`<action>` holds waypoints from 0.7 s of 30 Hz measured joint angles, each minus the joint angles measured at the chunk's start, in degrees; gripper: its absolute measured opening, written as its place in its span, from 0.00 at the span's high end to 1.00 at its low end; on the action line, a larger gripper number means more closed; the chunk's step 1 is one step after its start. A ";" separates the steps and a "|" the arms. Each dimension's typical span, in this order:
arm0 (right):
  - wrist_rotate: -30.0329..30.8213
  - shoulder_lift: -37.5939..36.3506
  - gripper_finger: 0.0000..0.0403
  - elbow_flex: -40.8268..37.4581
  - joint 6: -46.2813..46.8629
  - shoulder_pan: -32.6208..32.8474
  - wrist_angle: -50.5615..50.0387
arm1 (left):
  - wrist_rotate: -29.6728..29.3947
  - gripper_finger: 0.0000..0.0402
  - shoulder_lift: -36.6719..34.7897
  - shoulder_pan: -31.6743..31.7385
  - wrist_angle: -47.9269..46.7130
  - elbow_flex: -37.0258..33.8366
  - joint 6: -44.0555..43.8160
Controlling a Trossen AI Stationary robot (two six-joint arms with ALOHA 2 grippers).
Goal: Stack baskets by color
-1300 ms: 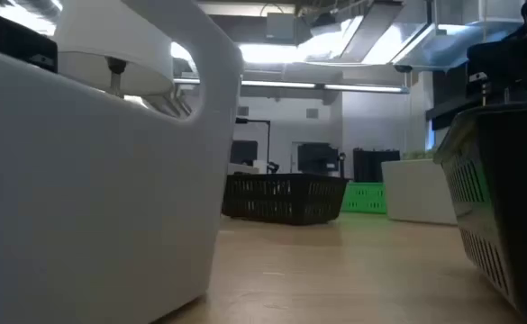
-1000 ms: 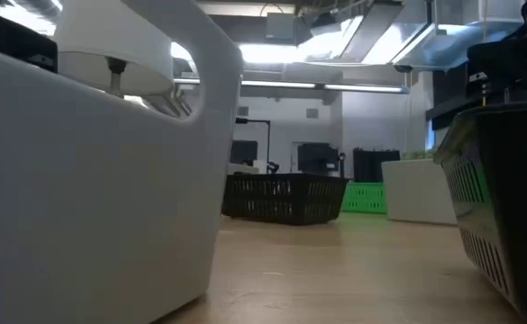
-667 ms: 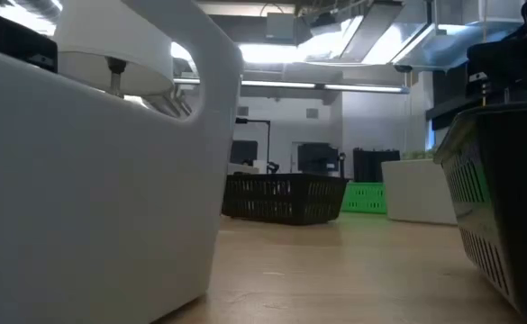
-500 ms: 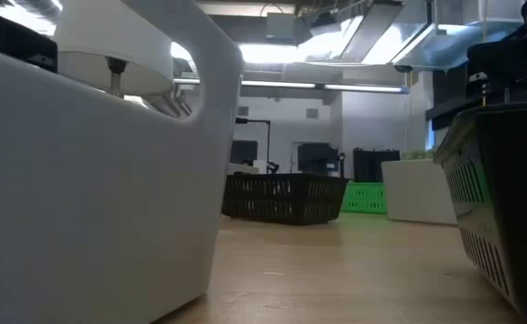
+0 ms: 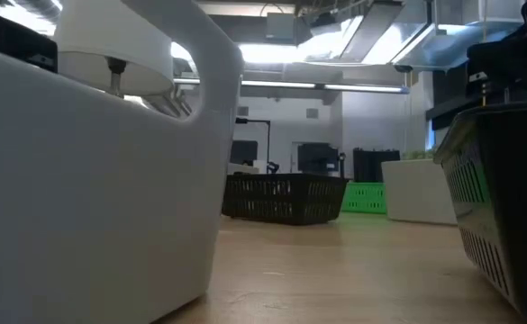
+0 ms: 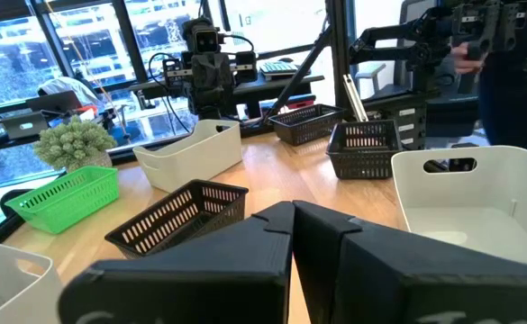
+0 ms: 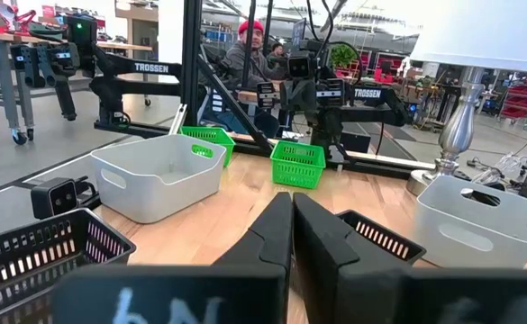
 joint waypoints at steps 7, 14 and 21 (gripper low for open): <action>1.65 -0.02 0.97 0.00 2.31 0.00 5.04 | -0.02 1.00 0.00 0.00 0.00 0.00 0.02; 6.03 1.98 1.00 10.72 1.97 0.02 -1.87 | 0.00 1.00 0.00 0.01 0.00 0.00 0.01; 14.99 19.91 1.00 30.78 12.33 0.02 -25.95 | 0.00 1.00 0.00 0.01 0.00 0.00 0.02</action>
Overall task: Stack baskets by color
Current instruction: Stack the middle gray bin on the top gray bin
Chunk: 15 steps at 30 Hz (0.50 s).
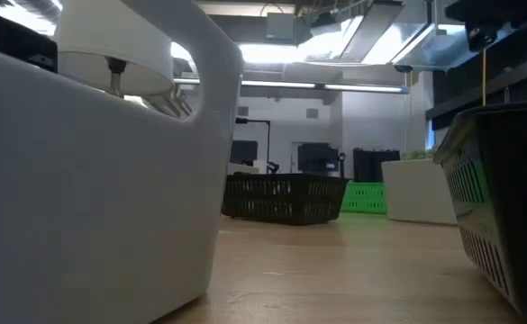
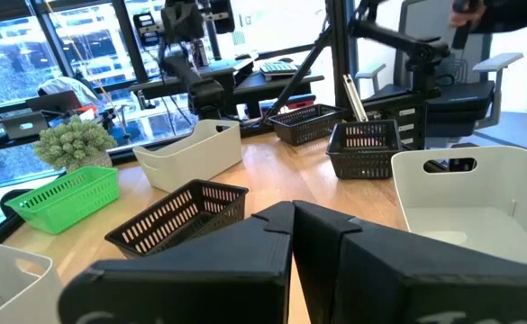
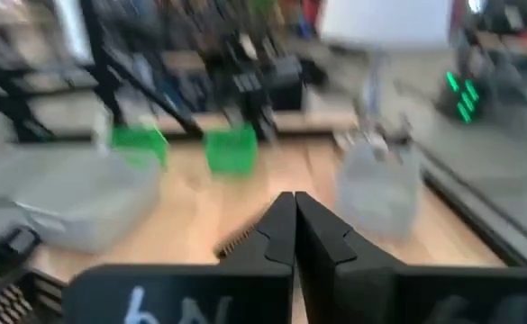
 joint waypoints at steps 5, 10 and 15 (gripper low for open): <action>7.14 17.23 1.00 13.99 14.81 -0.01 -11.74 | 0.00 1.00 0.00 0.00 0.00 0.00 -0.01; 6.93 29.88 1.00 27.49 32.02 -0.02 -27.15 | 0.00 1.00 0.00 0.01 0.00 0.00 -0.01; 0.23 38.00 0.97 35.59 35.93 -0.07 -31.86 | 0.00 1.00 0.00 0.00 0.02 0.00 0.00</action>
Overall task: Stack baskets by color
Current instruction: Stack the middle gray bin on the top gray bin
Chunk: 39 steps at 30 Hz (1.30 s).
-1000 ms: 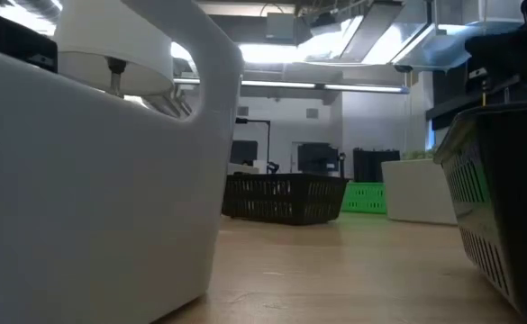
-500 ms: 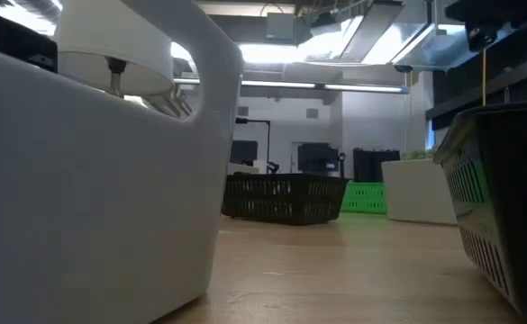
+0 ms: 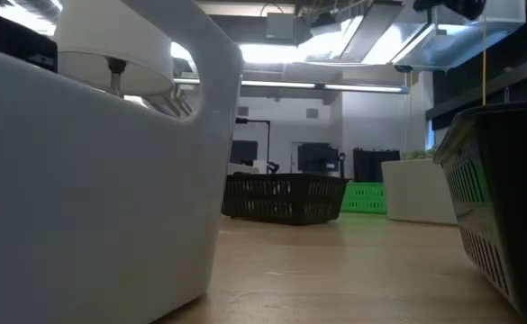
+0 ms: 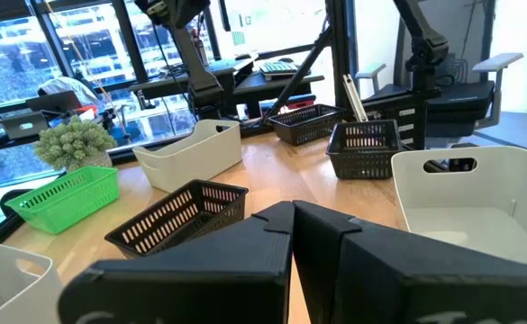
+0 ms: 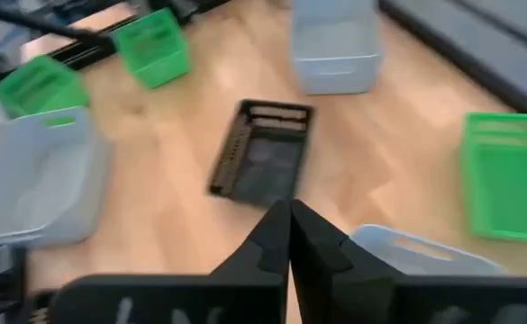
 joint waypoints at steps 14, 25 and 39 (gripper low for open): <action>-3.18 7.05 0.73 6.17 4.80 -0.73 -2.29 | -5.12 1.00 1.13 -0.01 1.20 6.53 4.14; -18.08 9.54 0.65 6.15 16.37 -5.72 -14.68 | -12.01 1.00 15.18 -0.02 -10.08 22.28 5.44; -21.89 19.71 0.66 6.12 17.78 -14.06 -19.94 | -21.40 1.00 32.10 1.11 -11.75 35.78 -1.36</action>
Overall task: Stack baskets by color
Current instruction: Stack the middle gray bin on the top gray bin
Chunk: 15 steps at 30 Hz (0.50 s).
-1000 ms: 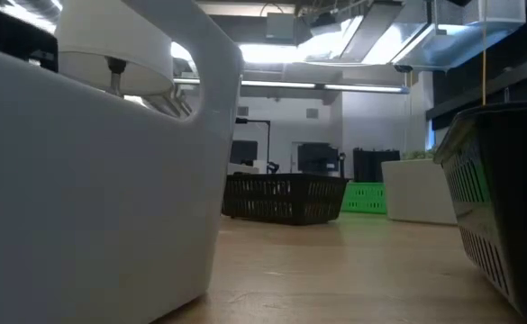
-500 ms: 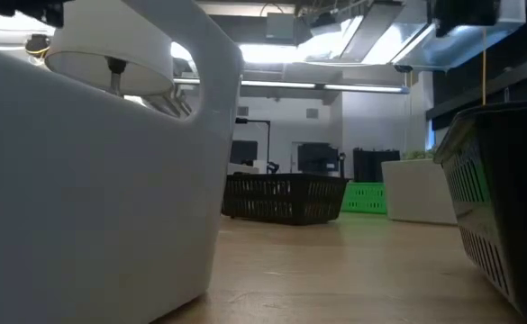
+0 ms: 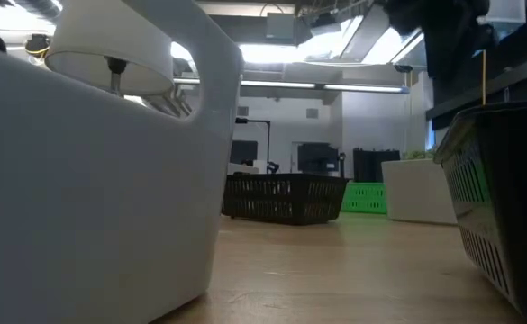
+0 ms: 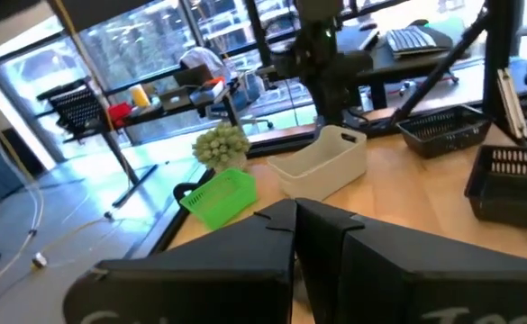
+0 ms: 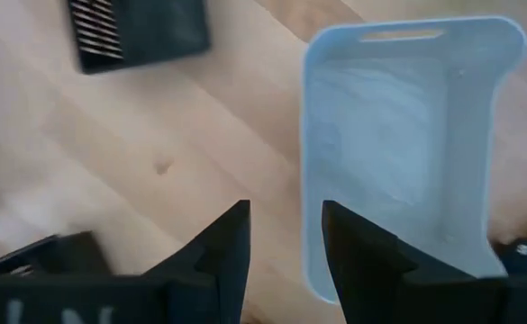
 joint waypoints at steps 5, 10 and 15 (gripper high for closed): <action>-3.74 4.13 0.66 -0.02 -4.99 -3.92 -0.59 | 0.38 1.00 3.34 2.51 -0.49 3.53 -0.71; -6.06 7.55 0.66 -0.02 -10.70 -7.44 -0.27 | 0.59 1.00 5.68 5.18 -5.48 8.93 -2.11; -7.54 10.18 0.66 -0.02 -15.11 -9.55 2.47 | 6.44 1.00 8.36 8.59 -19.32 16.25 -11.24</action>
